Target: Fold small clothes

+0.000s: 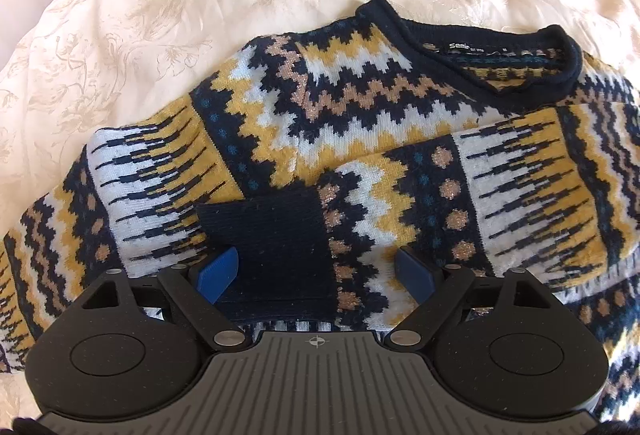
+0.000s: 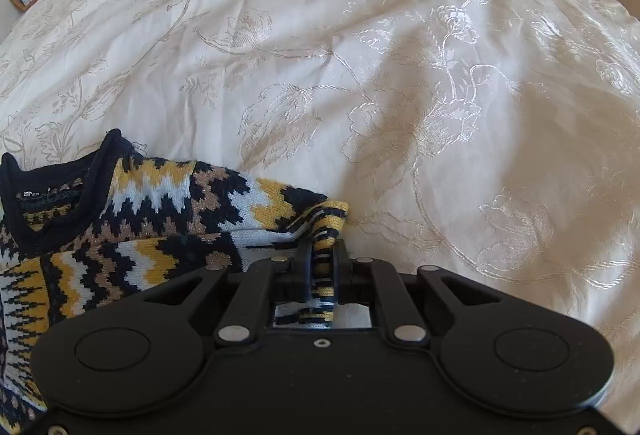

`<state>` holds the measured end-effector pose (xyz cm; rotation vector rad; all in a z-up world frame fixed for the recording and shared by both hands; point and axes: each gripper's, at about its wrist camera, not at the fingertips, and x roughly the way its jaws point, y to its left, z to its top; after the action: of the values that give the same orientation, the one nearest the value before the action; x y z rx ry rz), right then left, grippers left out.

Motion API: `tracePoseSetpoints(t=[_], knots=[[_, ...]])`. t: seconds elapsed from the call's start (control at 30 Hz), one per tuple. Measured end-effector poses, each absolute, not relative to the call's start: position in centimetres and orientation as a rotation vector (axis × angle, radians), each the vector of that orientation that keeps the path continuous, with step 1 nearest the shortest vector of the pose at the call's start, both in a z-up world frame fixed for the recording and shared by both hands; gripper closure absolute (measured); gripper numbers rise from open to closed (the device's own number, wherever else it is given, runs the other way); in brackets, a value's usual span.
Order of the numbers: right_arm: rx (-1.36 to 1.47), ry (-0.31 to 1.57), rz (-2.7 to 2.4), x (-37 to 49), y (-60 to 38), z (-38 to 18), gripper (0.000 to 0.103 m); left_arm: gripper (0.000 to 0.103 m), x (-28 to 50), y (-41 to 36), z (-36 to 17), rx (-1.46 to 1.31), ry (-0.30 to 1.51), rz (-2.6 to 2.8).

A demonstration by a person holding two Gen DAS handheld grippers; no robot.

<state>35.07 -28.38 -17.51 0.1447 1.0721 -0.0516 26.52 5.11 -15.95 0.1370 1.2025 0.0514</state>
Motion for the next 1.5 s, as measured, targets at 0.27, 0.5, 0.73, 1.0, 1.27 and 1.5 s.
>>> tracePoseSetpoints(t=[0.27, 0.5, 0.73, 1.0, 1.27, 1.5], knots=[[0.230, 1.027, -0.006, 30.7, -29.0, -14.4, 0.057, 0.017, 25.4, 5.4, -14.6, 0.102, 1.189, 0.055], [0.160, 1.167, -0.065, 26.9, -28.1, -18.1, 0.047, 0.015, 25.4, 5.2, -15.8, 0.125, 1.206, 0.068], [0.188, 1.069, -0.116, 24.7, -27.6, -14.8, 0.044, 0.011, 25.5, 4.7, -15.9, 0.170, 1.217, 0.062], [0.156, 0.999, 0.037, 21.3, -22.2, -11.3, 0.037, 0.013, 22.0, 6.1, -13.3, 0.115, 1.178, 0.097], [0.146, 1.022, 0.159, 17.5, -17.1, -11.3, 0.028, 0.013, 14.6, 14.0, -10.8, 0.020, 1.124, 0.253], [0.165, 1.029, 0.202, 15.0, -13.8, -11.3, 0.007, 0.013, 10.3, 21.9, -8.9, -0.061, 1.077, 0.408]])
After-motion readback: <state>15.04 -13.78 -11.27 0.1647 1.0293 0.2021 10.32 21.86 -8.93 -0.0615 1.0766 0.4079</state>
